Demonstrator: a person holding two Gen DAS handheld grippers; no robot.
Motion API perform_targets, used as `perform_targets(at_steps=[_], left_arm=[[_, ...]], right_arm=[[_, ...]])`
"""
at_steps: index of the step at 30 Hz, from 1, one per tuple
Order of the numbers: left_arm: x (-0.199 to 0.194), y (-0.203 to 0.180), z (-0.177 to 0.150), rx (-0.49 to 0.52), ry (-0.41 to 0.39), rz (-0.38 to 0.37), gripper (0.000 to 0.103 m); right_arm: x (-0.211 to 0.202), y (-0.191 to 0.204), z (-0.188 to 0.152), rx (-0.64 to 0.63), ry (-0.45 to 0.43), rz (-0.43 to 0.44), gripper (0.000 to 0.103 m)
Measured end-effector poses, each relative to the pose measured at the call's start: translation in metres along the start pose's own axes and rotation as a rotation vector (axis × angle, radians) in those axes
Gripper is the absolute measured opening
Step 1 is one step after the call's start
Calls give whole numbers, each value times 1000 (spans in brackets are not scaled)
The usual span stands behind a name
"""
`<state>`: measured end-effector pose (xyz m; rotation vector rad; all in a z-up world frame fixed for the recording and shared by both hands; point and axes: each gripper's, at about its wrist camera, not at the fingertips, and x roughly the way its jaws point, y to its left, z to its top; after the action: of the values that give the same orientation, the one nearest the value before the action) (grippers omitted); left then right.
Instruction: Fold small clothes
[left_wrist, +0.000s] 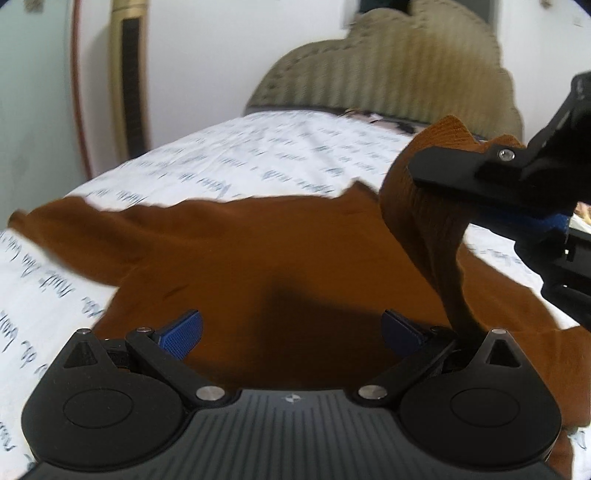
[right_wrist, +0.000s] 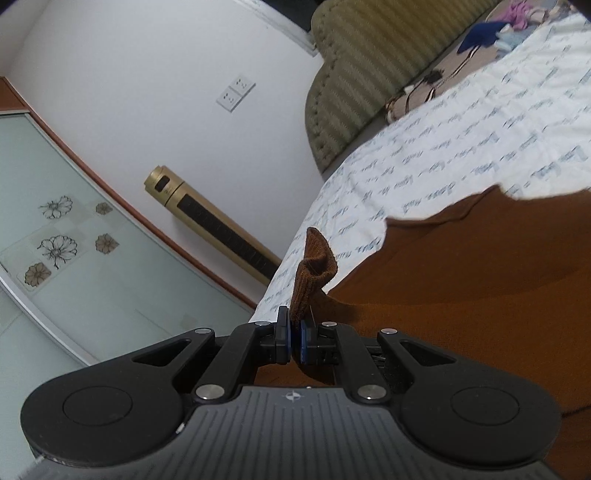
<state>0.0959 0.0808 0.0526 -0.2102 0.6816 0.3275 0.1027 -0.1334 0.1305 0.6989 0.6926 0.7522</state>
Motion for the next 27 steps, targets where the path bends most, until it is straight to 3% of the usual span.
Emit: perform_targets(at_steps=[12, 18, 21, 22, 23, 24, 27], left_arm=[[-20, 85, -2, -75, 34, 132, 103], [-26, 104, -3, -83, 51, 170, 103], [-25, 105, -4, -89, 62, 173, 103], [-24, 105, -4, -90, 64, 172, 103], [-24, 104, -4, -89, 67, 170, 103], [-21, 105, -2, -89, 67, 169, 103], [-19, 102, 6, -90, 39, 147, 103]], right_arm=[[92, 6, -27, 11, 82, -31, 11], [132, 0, -44, 4, 168, -108, 12], [142, -5, -53, 19, 210, -128, 16], [143, -6, -55, 28, 221, -123, 22], [143, -6, -57, 32, 227, -122, 35], [141, -6, -58, 34, 225, -117, 39], [123, -4, -52, 31, 185, -78, 40]])
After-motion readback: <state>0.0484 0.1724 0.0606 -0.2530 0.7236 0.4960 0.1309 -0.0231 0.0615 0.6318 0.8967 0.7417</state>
